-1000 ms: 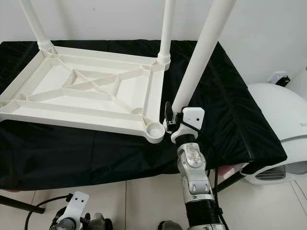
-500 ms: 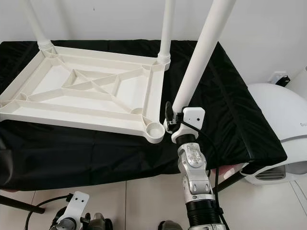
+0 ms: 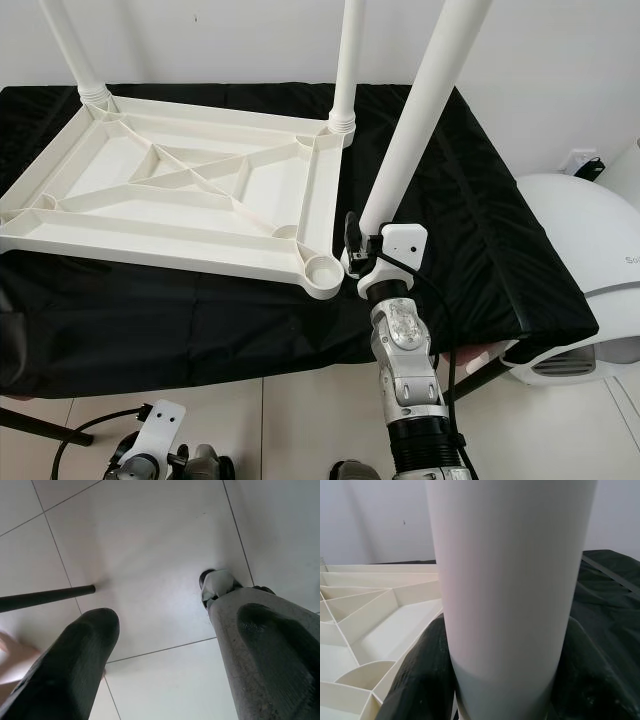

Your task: Building children table

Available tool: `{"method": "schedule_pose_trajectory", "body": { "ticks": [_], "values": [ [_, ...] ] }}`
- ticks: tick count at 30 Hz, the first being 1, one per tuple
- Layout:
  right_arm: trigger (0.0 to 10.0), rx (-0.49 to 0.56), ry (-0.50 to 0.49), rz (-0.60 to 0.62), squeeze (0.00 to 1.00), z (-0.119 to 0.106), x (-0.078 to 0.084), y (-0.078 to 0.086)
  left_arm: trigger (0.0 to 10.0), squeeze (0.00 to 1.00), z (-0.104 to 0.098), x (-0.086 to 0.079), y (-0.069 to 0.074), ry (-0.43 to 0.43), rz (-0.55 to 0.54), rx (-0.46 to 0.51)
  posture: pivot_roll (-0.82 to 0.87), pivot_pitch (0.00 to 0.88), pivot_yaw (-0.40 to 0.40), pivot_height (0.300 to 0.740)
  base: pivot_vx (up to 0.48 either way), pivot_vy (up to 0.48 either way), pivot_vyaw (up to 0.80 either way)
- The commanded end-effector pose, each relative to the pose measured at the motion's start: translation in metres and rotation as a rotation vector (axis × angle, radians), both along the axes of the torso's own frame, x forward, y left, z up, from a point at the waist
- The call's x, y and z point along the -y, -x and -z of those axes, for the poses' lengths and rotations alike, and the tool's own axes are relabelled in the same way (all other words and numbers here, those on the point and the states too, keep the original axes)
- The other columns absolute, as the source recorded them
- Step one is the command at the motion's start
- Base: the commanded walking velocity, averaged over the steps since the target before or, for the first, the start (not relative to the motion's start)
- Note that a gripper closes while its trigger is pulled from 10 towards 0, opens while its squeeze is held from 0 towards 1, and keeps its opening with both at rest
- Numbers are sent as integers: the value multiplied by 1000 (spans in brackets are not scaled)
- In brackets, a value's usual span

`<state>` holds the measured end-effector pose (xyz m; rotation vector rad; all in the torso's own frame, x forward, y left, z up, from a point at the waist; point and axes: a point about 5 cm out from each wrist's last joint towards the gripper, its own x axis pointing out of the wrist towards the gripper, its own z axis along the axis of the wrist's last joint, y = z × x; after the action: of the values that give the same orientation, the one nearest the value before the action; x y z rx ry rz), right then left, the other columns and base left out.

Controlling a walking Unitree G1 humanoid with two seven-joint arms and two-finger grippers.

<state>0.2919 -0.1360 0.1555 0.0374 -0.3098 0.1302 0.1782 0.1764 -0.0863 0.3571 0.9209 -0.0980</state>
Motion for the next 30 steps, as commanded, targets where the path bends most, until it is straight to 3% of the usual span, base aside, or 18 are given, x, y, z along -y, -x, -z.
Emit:
{"method": "schedule_pose_trajectory", "body": {
  "ticks": [1, 30],
  "values": [
    [10000, 27, -3, -5, 0, -4, -1, 1, 10000, 0, 8, 3, 15, 47, 33, -76, 49, 82, 16, 740, 0, 0, 0],
    [10000, 27, 6, -2, 0, -5, 2, 1, 10000, 0, 5, 10, 11, 79, 31, -41, 47, 94, 16, 740, 0, 0, 0]
  ]
}}
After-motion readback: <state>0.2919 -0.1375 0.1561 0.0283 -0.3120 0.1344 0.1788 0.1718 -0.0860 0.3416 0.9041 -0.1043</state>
